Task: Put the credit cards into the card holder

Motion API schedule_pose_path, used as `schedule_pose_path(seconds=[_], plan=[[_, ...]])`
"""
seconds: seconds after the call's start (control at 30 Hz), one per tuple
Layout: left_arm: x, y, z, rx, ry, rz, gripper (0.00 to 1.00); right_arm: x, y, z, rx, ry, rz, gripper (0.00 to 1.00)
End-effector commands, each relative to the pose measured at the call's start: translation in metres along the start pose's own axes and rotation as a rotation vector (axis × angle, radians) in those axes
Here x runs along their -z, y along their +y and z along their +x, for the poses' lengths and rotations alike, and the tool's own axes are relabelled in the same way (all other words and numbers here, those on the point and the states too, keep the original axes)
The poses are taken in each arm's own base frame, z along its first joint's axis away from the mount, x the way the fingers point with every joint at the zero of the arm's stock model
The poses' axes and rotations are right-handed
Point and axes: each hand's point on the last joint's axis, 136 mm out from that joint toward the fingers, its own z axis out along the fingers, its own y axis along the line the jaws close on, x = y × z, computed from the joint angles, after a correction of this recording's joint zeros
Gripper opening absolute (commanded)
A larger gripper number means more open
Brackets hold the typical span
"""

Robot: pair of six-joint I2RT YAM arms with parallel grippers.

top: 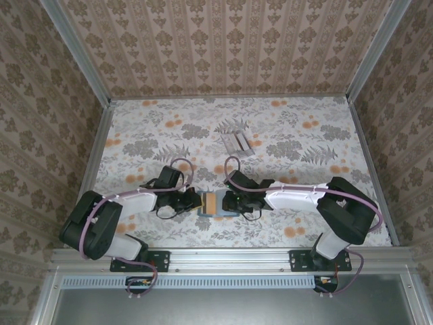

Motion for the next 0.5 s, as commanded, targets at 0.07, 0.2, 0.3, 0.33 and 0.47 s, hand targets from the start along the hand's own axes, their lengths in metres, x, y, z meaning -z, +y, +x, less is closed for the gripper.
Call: schedule_pose_path(seconds=[0.07,0.2,0.3,0.33,0.47], plan=[[-0.003,0.008,0.004,0.011,0.018,-0.048,0.07,0.010,0.030,-0.005,0.048,-0.023,-0.130,0.30],[0.000,0.002,0.000,0.017,0.007,-0.018,0.13,0.010,0.041,-0.004,0.059,-0.013,-0.189,0.32],[0.004,-0.003,-0.003,0.033,-0.002,0.014,0.22,0.010,0.049,-0.003,0.059,-0.008,-0.238,0.33],[0.005,-0.003,-0.004,0.038,-0.006,0.018,0.29,0.009,0.051,-0.003,0.061,-0.008,-0.246,0.34],[0.016,-0.004,-0.010,0.054,-0.040,0.040,0.46,0.009,0.058,-0.003,0.071,-0.004,-0.279,0.36]])
